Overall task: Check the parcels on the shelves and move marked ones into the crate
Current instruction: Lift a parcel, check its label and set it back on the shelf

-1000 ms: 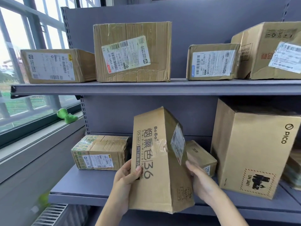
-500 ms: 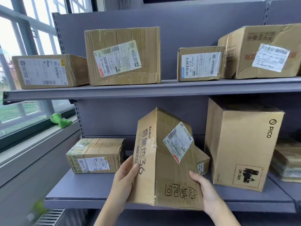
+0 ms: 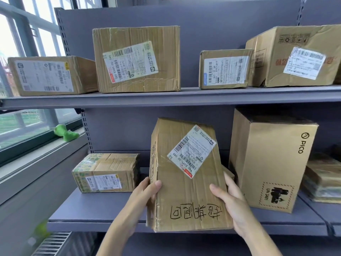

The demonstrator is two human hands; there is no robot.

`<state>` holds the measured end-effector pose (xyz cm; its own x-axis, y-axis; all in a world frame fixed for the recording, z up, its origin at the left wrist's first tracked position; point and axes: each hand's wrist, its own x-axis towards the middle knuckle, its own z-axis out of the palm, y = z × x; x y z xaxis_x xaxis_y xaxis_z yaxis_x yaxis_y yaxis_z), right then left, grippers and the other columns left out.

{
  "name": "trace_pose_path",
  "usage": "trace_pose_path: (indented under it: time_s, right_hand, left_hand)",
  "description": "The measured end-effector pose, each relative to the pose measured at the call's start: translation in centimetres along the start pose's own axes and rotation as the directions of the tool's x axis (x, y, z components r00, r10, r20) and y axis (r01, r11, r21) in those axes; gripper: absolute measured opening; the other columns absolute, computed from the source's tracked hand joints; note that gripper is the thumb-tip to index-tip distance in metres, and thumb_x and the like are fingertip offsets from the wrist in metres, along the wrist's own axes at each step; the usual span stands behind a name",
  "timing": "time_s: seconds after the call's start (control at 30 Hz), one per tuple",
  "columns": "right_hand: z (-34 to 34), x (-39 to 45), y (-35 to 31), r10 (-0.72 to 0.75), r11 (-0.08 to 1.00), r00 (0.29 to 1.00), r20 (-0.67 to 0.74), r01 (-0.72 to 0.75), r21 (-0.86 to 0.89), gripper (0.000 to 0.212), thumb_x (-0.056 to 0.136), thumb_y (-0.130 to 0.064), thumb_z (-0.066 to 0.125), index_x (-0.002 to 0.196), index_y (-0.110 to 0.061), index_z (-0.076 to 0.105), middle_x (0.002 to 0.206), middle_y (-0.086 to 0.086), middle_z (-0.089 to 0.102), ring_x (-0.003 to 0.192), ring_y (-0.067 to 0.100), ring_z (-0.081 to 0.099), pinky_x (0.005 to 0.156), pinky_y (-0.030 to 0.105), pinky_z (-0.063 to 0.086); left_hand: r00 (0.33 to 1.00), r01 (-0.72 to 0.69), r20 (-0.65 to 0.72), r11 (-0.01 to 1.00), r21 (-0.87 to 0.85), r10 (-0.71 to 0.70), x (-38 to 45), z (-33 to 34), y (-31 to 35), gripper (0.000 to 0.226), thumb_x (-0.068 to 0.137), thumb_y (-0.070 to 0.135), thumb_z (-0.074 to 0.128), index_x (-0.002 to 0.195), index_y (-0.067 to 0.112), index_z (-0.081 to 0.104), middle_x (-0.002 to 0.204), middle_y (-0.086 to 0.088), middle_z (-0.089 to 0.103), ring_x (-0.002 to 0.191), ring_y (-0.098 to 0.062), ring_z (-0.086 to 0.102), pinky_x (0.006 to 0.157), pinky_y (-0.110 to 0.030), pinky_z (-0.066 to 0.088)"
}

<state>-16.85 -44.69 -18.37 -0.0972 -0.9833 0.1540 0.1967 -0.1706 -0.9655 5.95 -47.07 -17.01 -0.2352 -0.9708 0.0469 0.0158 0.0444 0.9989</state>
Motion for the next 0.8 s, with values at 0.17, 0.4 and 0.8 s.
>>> trace_pose_path:
  time_s: [0.17,0.4,0.8]
  right_hand:
    - [0.3,0.2,-0.1,0.029,0.999,0.999,-0.016,-0.029,0.018,0.054,0.071,-0.022,0.075,0.119,-0.037,0.056,0.121,0.001,0.062,0.112,0.020,0.059,0.096,0.046,0.046]
    - [-0.4,1.4,-2.7,0.145,0.974,0.976,0.163,-0.170,0.149,0.085,0.013,-0.046,0.090,0.090,-0.018,0.071,0.081,0.002,0.075,0.068,0.011,0.071,0.053,0.020,0.053]
    - [3.0,2.4,0.6,-0.006,0.894,0.977,-0.211,0.099,0.437,0.040,0.071,-0.026,0.061,0.110,-0.030,0.056,0.099,-0.003,0.066,0.084,0.015,0.059,0.074,0.034,0.047]
  left_hand:
    - [1.000,-0.021,-0.012,0.996,-0.082,0.020,-0.2,-0.3,-0.5,0.075,0.054,0.054,0.064,0.115,0.011,0.060,0.107,-0.006,0.071,0.102,-0.022,0.066,0.095,-0.038,0.046]
    - [0.989,0.092,0.127,0.982,-0.167,-0.071,0.8,-1.3,-1.5,0.082,0.021,0.052,0.086,0.089,0.009,0.073,0.085,-0.010,0.075,0.076,-0.019,0.072,0.071,-0.035,0.057]
    - [0.981,-0.150,-0.161,0.940,-0.307,0.104,1.6,-1.0,-2.8,0.115,0.028,0.066,0.083,0.128,0.021,0.049,0.119,0.001,0.066,0.110,-0.013,0.061,0.099,-0.037,0.042]
